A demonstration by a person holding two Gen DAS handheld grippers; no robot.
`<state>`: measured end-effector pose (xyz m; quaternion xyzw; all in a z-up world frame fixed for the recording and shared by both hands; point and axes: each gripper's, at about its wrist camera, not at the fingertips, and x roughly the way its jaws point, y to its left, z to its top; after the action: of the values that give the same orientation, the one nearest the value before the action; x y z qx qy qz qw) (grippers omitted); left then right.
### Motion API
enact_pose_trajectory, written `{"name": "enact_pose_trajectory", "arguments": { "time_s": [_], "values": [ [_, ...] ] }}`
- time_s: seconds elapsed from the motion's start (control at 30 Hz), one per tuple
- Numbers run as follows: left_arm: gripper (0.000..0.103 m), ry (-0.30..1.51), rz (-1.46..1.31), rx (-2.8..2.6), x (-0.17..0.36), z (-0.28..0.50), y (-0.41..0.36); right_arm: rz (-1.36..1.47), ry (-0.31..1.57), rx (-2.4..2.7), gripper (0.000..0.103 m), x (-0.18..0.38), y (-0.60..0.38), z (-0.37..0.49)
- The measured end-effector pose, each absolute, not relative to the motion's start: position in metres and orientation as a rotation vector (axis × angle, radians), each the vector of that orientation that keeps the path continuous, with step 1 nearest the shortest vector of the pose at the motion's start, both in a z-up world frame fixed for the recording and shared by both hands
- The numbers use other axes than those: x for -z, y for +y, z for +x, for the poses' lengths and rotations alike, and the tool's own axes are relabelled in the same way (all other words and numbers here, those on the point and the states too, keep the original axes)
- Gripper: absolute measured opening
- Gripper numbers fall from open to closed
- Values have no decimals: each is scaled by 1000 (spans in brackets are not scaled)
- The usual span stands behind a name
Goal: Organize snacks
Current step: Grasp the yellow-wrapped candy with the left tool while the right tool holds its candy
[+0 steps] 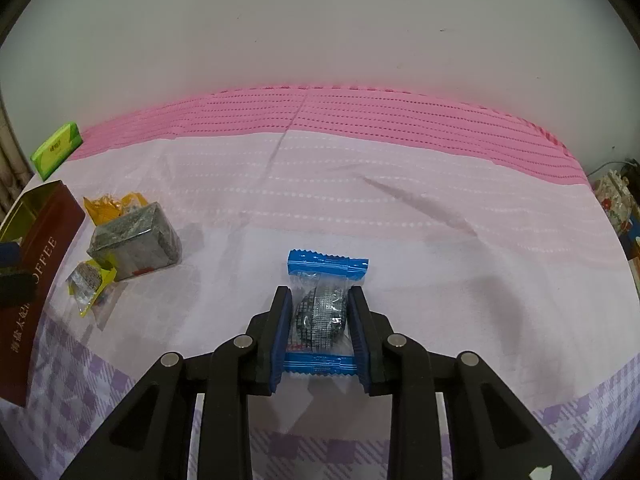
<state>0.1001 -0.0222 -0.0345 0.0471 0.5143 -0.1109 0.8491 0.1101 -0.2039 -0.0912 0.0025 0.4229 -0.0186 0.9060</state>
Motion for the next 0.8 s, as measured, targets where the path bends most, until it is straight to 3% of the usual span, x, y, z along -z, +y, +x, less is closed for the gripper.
{"name": "enact_pose_trajectory", "arguments": {
  "time_s": [0.63, 0.8],
  "values": [
    [72, 1144, 173, 230, 78, 129, -53, 25, 872, 28, 27, 91, -207, 107],
    [58, 1144, 159, 234, 81, 123, -50, 32, 871, 27, 27, 90, -208, 106]
  ]
}}
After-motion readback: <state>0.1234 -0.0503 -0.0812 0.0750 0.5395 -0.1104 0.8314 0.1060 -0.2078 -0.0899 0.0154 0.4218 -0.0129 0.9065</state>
